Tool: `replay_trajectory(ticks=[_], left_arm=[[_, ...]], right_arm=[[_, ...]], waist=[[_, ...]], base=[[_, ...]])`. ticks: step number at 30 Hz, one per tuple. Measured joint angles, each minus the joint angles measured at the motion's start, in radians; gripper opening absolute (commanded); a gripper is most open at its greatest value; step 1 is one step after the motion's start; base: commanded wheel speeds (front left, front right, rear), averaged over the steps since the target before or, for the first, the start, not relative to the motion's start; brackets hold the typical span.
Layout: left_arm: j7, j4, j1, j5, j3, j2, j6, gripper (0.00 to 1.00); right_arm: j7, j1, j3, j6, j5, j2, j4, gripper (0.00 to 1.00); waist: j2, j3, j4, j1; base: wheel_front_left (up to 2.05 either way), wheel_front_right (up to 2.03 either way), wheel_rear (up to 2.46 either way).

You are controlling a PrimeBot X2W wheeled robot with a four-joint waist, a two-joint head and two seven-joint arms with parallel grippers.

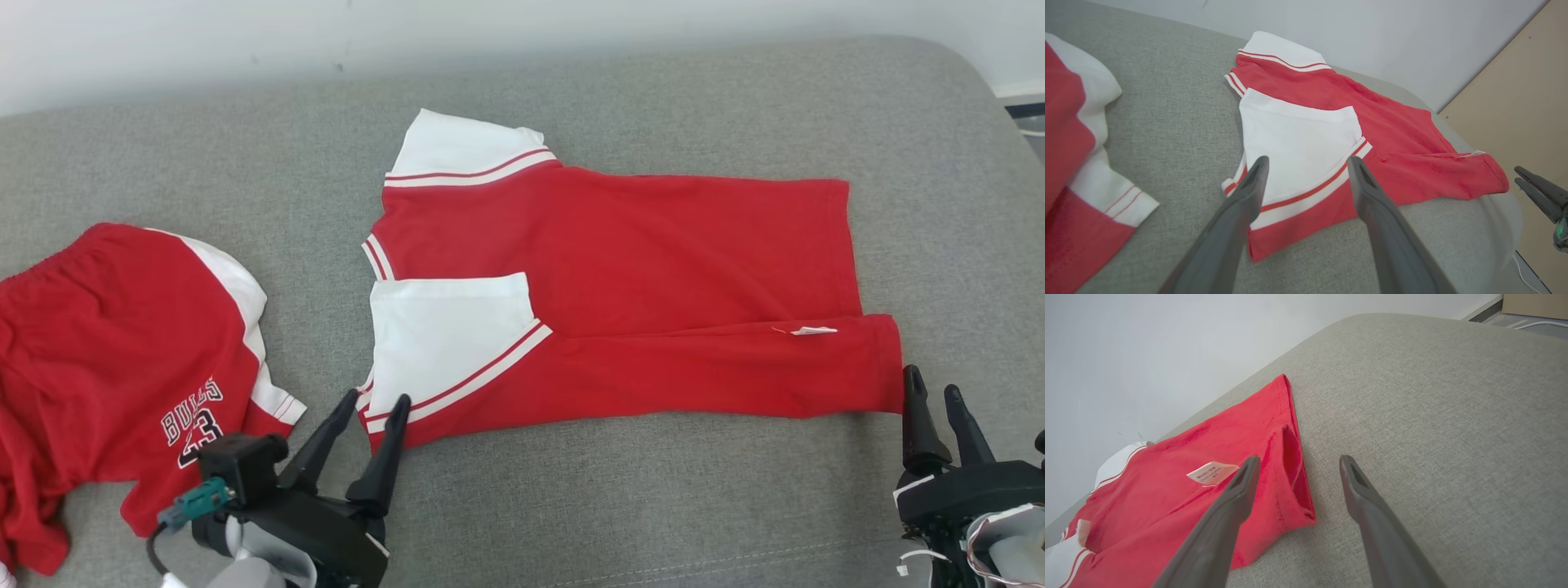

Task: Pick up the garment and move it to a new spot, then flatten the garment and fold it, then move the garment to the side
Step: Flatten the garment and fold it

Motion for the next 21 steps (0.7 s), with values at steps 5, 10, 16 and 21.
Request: replay_trajectory(ticks=[5, 10, 16, 21], left_arm=[[0.000, 0.007, -0.001, 0.012, -0.008, -0.006, 0.014, 1.00], [0.002, 0.036, -0.001, 0.006, -0.004, -0.007, 0.034, 1.00], [0.042, 0.067, 0.000, -0.025, -0.008, -0.011, 0.042, 1.00], [0.065, 0.083, 0.001, -0.031, -0.011, -0.012, 0.044, 1.00]], right_arm=[[0.000, -0.015, 0.007, 0.002, 0.011, 0.016, 0.024, 1.00], [0.006, -0.046, 0.027, 0.006, 0.023, 0.019, 0.055, 1.00], [0.035, -0.049, 0.048, 0.006, 0.042, 0.034, 0.089, 1.00], [0.051, -0.061, 0.065, 0.009, 0.048, 0.044, 0.107, 1.00]], waist=[[0.0000, 0.015, 0.007, 0.0000], [0.0000, 0.023, 0.008, 0.0000], [0.0000, 0.036, 0.008, 0.0000], [0.0000, 0.047, 0.006, 0.0000]], base=[[0.00, 0.00, 0.00], [0.00, 0.00, 0.00], [0.00, 0.00, 0.00], [0.00, 0.00, 0.00]])
